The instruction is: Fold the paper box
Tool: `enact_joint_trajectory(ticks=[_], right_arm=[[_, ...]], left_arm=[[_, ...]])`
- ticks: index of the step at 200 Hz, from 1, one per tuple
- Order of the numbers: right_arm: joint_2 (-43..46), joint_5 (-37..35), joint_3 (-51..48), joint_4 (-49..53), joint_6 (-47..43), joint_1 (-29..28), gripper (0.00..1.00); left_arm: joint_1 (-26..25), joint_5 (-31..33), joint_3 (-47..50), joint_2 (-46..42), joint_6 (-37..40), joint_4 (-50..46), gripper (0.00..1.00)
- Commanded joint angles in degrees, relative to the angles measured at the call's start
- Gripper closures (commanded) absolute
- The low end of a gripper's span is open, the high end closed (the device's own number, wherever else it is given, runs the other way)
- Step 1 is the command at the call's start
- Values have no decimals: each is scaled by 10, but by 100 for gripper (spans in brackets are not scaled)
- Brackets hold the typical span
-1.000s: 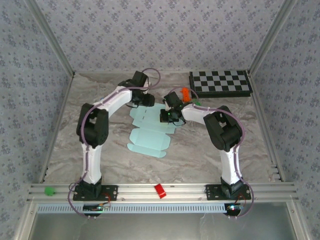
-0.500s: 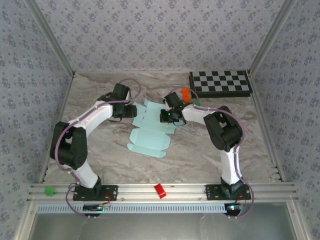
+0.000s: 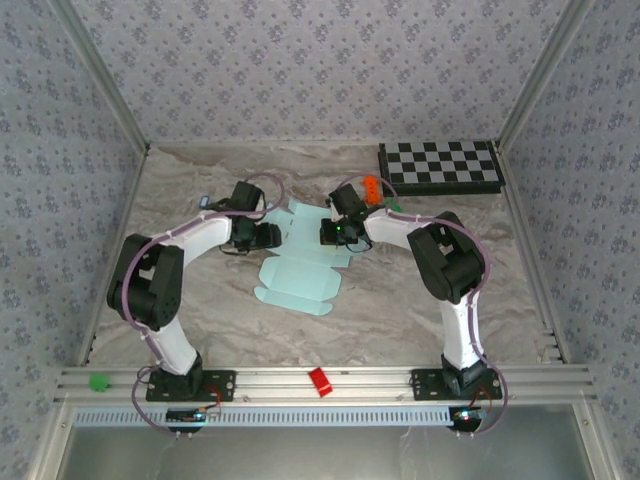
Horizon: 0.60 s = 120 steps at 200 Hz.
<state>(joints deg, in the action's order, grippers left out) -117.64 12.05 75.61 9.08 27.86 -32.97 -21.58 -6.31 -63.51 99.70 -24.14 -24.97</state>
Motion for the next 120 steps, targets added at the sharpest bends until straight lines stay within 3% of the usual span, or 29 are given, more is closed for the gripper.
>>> enact_joint_trajectory(ticks=[1,120], right_arm=[[-14,-12,-19,38,1,-2,99],[-21,-10,-16,39,3,-1,99]], left_arm=[[1,-17,-4,15,-7,19,39],[1,-59,-9,20,0,42,50]])
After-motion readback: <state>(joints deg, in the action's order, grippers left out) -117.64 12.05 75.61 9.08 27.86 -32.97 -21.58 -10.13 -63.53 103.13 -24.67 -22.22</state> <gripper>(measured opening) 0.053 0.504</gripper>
